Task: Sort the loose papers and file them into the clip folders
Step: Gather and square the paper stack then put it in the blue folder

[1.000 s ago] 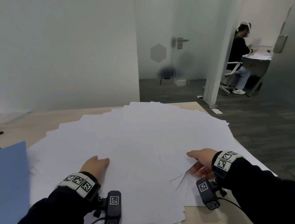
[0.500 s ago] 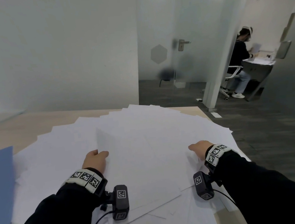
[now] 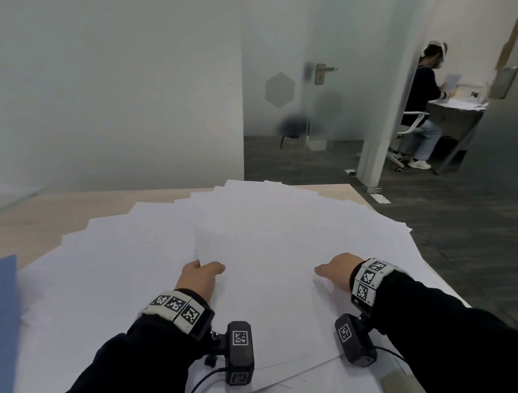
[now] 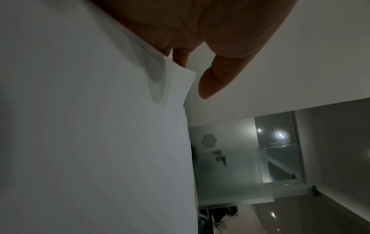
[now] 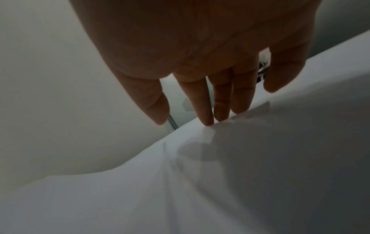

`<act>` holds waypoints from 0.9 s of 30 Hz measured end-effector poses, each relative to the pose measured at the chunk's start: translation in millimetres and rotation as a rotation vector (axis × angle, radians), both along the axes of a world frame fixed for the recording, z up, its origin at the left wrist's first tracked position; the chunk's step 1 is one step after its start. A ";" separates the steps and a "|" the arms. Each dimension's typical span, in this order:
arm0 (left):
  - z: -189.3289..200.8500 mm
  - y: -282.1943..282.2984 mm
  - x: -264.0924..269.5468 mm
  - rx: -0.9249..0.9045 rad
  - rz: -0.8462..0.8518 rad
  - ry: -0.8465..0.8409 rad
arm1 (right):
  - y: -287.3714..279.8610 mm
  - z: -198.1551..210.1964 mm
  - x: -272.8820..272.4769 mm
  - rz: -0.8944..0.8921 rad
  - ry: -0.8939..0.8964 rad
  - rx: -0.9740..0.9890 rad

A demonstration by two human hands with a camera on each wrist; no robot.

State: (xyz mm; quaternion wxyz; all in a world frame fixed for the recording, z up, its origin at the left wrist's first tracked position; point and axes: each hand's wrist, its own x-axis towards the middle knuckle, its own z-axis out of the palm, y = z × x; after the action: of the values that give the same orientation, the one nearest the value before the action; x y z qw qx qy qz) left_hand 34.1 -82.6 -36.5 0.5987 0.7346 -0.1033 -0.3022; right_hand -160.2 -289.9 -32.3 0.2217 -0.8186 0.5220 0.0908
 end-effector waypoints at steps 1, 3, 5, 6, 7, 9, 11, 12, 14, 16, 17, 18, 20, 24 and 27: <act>-0.1 -1.8 -1.7 -0.001 0.009 0.004 | 2.8 0.1 1.4 -0.003 -0.012 0.014; -1.8 -5.6 -3.6 0.008 -0.002 0.033 | 6.1 1.2 2.3 -0.030 -0.040 0.027; -2.3 -8.4 -5.0 0.060 -0.046 0.016 | 7.6 4.3 0.4 -0.047 -0.043 0.038; -3.0 -9.5 -5.8 0.102 -0.076 -0.004 | 9.0 4.5 -0.6 -0.045 -0.056 0.033; -3.1 -9.8 -6.1 0.128 -0.096 -0.018 | 9.7 4.1 -1.5 -0.037 -0.076 0.042; -3.0 -10.0 -8.0 0.164 -0.125 -0.036 | 12.3 4.6 -4.6 -0.007 -0.152 0.078; -1.7 -9.2 -12.1 0.183 -0.161 -0.077 | 14.7 3.3 -6.4 -0.006 -0.266 0.104; -2.0 -9.3 -14.1 0.183 -0.179 -0.101 | 18.0 4.1 -7.3 -0.009 -0.305 0.118; -3.3 -7.9 -17.8 0.173 -0.194 -0.138 | 20.1 1.9 -7.0 -0.030 -0.383 0.182; -1.0 -3.2 -21.9 0.154 -0.189 -0.190 | 17.4 -3.2 -8.4 -0.038 -0.419 0.257; 0.8 0.8 -23.0 0.133 -0.184 -0.204 | 17.7 -4.7 -12.2 -0.035 -0.428 0.270; 3.1 5.1 -24.4 0.099 -0.174 -0.203 | 19.5 -4.2 -17.0 -0.020 -0.427 0.264; 10.4 16.0 -28.0 0.016 -0.147 -0.204 | 24.9 -0.7 -28.8 -0.013 -0.470 0.289; 31.5 34.4 -35.4 -0.166 -0.091 -0.232 | 36.0 3.5 -41.9 -0.003 -0.684 0.497; 39.3 44.2 -32.6 -0.197 -0.058 -0.211 | 43.9 13.0 -46.4 -0.027 -0.760 0.605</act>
State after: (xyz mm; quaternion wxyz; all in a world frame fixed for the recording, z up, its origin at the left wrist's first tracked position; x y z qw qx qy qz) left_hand 1.5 -38.5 2.7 0.6446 0.6968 -0.2161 -0.2287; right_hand -206.6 -246.0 -19.3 0.6258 -0.6858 0.3649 -0.0700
